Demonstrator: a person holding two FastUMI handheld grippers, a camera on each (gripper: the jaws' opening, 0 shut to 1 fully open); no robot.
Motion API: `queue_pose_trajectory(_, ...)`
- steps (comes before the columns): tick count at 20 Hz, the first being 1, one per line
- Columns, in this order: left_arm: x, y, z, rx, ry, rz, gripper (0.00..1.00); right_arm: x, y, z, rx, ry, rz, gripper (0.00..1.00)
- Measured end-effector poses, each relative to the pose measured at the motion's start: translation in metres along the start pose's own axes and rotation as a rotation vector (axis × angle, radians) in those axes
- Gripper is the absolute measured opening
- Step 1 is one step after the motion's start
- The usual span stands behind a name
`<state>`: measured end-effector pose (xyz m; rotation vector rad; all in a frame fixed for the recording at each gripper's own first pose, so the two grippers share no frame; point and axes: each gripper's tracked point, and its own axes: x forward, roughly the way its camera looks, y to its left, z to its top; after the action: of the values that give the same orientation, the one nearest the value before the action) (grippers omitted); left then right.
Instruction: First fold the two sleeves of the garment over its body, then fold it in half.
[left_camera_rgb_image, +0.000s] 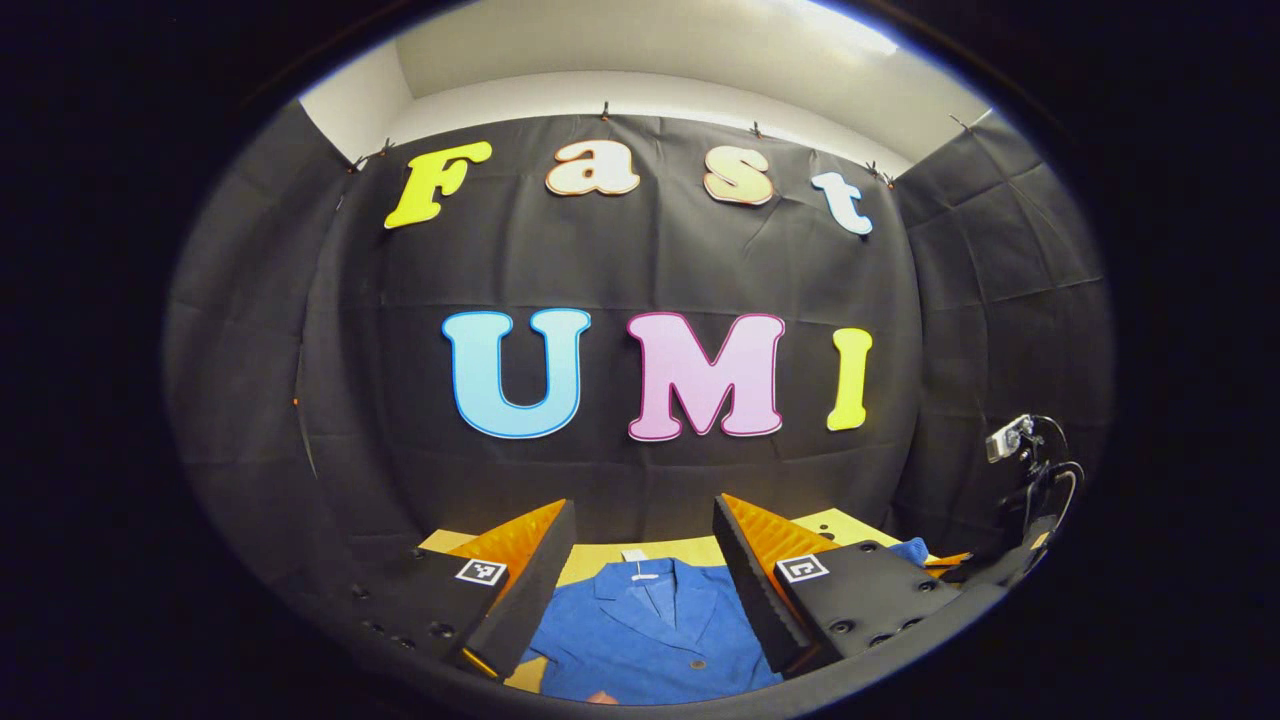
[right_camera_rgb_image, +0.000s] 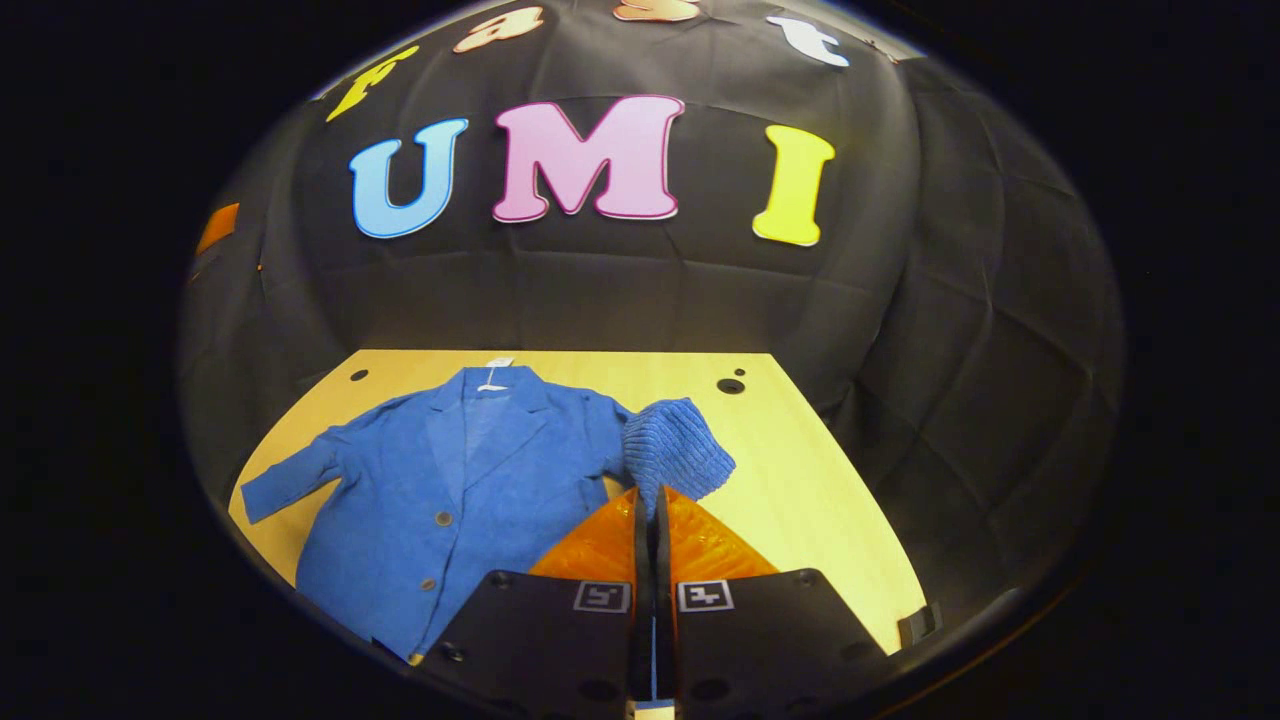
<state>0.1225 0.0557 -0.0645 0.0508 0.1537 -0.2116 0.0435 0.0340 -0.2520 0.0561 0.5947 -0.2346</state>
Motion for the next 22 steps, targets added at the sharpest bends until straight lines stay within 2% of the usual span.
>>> queue_pose_trajectory(5,-0.006,0.049,-0.016,-0.004,0.033,0.049,0.81,0.036,0.066,0.013,-0.003,0.061,0.087,0.04)
queue_pose_trajectory(9,-0.015,0.089,-0.033,-0.014,0.081,0.105,0.81,0.077,0.117,0.000,-0.019,0.207,0.157,0.03)
queue_pose_trajectory(12,-0.029,0.121,-0.043,-0.023,0.109,0.164,0.80,0.112,0.157,0.004,-0.001,0.249,0.189,0.04)
queue_pose_trajectory(16,-0.049,0.159,-0.060,-0.029,0.157,0.245,0.81,0.151,0.210,-0.001,-0.044,0.297,0.246,0.04)
queue_pose_trajectory(22,-0.083,0.193,-0.076,-0.021,0.214,0.352,0.80,0.170,0.293,-0.020,-0.075,0.361,0.351,0.04)
